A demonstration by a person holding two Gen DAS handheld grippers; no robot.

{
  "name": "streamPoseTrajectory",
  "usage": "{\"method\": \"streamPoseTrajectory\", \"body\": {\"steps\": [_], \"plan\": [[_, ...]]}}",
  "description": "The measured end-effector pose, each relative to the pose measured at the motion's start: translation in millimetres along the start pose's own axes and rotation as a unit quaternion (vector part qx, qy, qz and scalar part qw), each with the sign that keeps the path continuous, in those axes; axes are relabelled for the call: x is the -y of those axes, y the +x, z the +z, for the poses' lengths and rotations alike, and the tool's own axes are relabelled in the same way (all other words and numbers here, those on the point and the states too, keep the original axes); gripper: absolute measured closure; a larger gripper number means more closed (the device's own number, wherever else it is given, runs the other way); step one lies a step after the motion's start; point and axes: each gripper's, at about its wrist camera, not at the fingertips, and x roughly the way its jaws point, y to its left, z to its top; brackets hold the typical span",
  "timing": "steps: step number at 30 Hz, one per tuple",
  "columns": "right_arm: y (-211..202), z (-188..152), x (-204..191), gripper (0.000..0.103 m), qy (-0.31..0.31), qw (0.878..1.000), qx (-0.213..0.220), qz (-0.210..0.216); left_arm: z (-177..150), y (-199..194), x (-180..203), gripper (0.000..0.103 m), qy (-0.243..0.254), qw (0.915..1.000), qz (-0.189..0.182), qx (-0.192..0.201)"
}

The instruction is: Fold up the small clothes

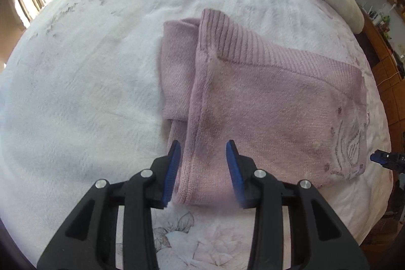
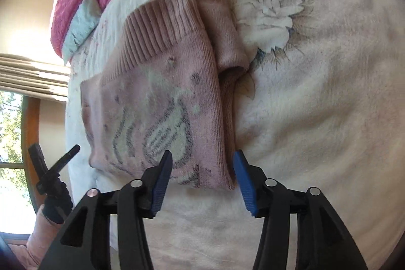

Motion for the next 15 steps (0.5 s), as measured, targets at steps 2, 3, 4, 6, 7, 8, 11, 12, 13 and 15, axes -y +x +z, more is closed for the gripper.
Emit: {"method": "streamPoseTrajectory", "body": {"steps": [2, 3, 4, 6, 7, 8, 11, 12, 13, 15], "plan": [[-0.1, 15.2, 3.4, 0.047, 0.010, 1.000, 0.003, 0.006, 12.4, -4.6, 17.7, 0.054, 0.010, 0.9995, -0.029, 0.009], [3.7, 22.6, 6.3, 0.045, 0.012, 1.000, 0.000, 0.006, 18.2, -1.5, 27.9, 0.051, 0.013, 0.9989, -0.045, 0.006], [9.7, 29.5, 10.1, 0.045, 0.018, 1.000, -0.004, 0.009, 23.6, 4.9, 37.7, 0.051, 0.016, 0.9983, -0.057, -0.001], [25.5, 41.4, 16.8, 0.045, 0.037, 0.999, -0.017, 0.018, 32.5, 25.3, 61.5, 0.051, 0.021, 0.9974, -0.068, -0.014], [34.6, 45.9, 17.3, 0.045, 0.043, 0.999, -0.022, 0.017, 32.4, 36.0, 71.3, 0.051, 0.022, 0.9972, -0.068, -0.020], [40.3, 48.6, 19.8, 0.045, 0.046, 0.998, -0.026, 0.022, 34.6, 45.0, 76.0, 0.051, 0.018, 0.9971, -0.068, -0.027], [55.5, 52.7, 20.2, 0.046, 0.054, 0.997, -0.034, 0.039, 40.3, 67.3, 83.5, 0.051, 0.013, 0.9971, -0.065, -0.039], [60.9, 53.9, 18.6, 0.047, 0.054, 0.997, -0.037, 0.046, 41.1, 73.4, 85.1, 0.051, 0.015, 0.9970, -0.062, -0.045], [67.3, 54.6, 16.5, 0.047, 0.055, 0.996, -0.041, 0.047, 41.5, 80.2, 85.0, 0.051, 0.013, 0.9967, -0.058, -0.054], [73.8, 54.7, 18.6, 0.047, 0.059, 0.996, -0.044, 0.046, 41.6, 92.0, 82.5, 0.050, -0.002, 0.9957, -0.061, -0.070]]}}
